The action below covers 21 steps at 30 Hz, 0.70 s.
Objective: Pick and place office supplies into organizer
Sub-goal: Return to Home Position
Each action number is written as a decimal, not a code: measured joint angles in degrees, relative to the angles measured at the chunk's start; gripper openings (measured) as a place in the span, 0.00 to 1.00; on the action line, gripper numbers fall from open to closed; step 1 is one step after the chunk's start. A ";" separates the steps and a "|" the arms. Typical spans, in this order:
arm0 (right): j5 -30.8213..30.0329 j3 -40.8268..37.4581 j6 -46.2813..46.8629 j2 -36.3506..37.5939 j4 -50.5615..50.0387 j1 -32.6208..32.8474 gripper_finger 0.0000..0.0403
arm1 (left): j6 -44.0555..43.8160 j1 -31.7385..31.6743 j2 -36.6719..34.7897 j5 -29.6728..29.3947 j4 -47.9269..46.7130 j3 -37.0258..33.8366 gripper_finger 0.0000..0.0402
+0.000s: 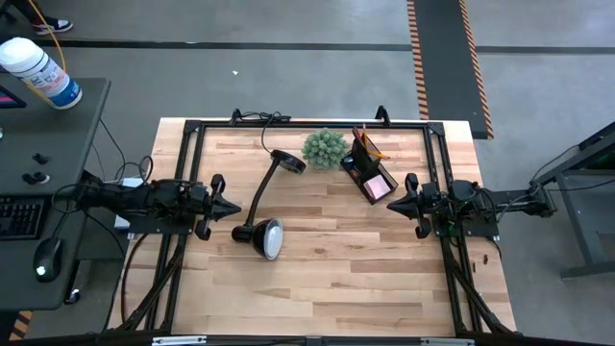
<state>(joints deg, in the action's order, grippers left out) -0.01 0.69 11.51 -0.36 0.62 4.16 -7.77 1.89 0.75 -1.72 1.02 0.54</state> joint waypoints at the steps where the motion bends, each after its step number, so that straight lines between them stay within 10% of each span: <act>1: 0.00 0.00 0.00 0.00 0.01 -0.02 0.00 | 0.00 0.00 0.00 0.00 0.00 0.00 0.00; 21: 0.00 0.00 0.00 0.00 0.00 0.00 0.01 | 0.00 0.00 0.00 0.00 0.02 0.00 0.00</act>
<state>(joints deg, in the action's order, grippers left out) -0.01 0.69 11.51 -0.36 0.62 4.16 -7.77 1.89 0.75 -1.72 1.04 0.54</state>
